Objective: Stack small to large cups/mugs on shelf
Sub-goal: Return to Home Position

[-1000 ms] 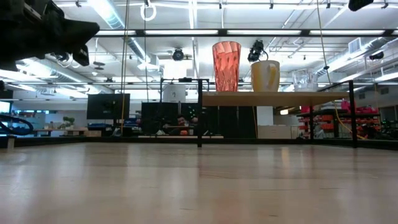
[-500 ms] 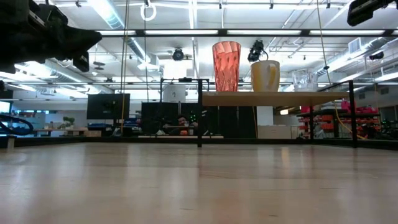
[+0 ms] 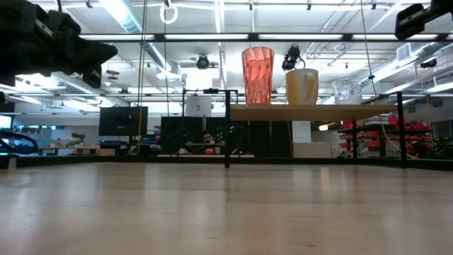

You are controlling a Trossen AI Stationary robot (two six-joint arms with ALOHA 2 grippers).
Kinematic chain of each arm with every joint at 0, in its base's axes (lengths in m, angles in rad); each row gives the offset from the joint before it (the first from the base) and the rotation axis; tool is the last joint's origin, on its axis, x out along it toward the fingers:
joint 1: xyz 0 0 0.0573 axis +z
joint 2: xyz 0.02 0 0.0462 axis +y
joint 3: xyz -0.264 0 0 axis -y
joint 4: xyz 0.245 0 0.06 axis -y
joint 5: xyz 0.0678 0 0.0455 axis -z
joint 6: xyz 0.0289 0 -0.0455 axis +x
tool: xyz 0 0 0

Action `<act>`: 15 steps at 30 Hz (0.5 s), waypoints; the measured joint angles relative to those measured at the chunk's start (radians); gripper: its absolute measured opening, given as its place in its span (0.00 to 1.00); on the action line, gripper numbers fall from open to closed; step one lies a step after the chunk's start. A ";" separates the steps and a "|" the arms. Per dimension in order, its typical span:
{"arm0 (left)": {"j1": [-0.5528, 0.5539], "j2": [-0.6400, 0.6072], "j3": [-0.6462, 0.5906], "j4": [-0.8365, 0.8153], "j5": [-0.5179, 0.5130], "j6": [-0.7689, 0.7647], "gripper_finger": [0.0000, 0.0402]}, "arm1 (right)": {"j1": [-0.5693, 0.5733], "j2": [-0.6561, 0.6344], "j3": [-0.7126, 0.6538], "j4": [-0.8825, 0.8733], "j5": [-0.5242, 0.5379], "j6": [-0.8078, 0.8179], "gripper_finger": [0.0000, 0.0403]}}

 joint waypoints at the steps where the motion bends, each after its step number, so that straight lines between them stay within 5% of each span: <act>1: 0.000 0.000 0.000 -0.003 0.000 0.000 0.06 | 0.000 0.000 0.000 -0.002 0.000 0.000 0.03; 9: 0.000 0.000 0.000 -0.052 -0.026 0.010 0.08 | 0.000 0.000 0.000 -0.040 0.000 -0.008 0.03; 15: 0.000 0.000 0.000 -0.078 -0.044 0.042 0.09 | -0.034 0.000 0.000 -0.086 0.096 -0.013 0.03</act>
